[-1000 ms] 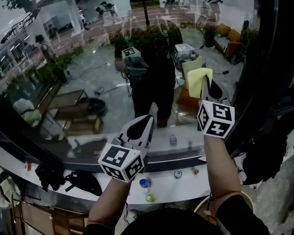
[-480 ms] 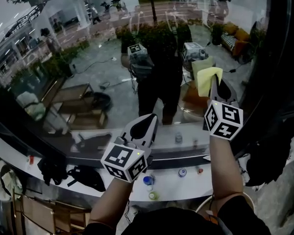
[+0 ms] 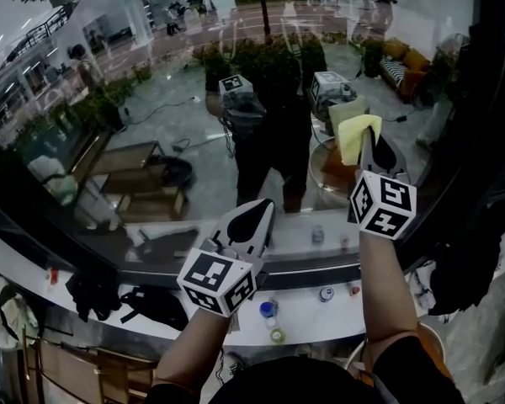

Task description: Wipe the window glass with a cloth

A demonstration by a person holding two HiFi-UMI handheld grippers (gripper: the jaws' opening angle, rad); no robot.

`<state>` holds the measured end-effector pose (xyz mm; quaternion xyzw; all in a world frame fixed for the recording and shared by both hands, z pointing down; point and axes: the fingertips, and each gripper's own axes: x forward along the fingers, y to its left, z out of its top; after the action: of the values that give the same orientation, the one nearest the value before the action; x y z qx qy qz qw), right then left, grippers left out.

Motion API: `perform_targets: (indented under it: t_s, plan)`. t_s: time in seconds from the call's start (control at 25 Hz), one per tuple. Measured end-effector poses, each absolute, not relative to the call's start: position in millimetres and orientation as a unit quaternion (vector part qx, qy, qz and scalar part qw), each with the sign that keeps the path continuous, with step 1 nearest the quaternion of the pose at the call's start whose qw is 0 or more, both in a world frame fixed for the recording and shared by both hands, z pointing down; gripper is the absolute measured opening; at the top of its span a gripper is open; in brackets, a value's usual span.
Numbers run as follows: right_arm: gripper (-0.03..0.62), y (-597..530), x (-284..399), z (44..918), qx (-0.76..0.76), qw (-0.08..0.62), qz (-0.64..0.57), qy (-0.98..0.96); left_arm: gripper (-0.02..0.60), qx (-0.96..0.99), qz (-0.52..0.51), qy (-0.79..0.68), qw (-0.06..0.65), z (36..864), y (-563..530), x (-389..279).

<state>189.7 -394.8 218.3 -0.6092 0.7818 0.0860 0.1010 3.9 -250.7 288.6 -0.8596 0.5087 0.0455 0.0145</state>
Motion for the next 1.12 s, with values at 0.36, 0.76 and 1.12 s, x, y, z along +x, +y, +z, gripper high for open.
perform_targets:
  t_s: [0.36,0.76,1.12]
  plan:
    - [0.040,-369.6,84.7,214.8,-0.604,0.106,0.083,0.786,0.005,-0.850,0.053,0.524,0.008,290.2,-224.6,-103.7]
    - [0.040,-351.8,-2.9,212.0,-0.584,0.107,0.085,0.801,0.005,-0.838,0.058,0.542,0.007,294.1,-205.4,-177.7]
    - [0.040,-330.9,-96.3,217.7,-0.562,0.094,0.085,0.817,0.005,-0.830,0.070,0.553,0.004,300.5,-181.5,-250.9]
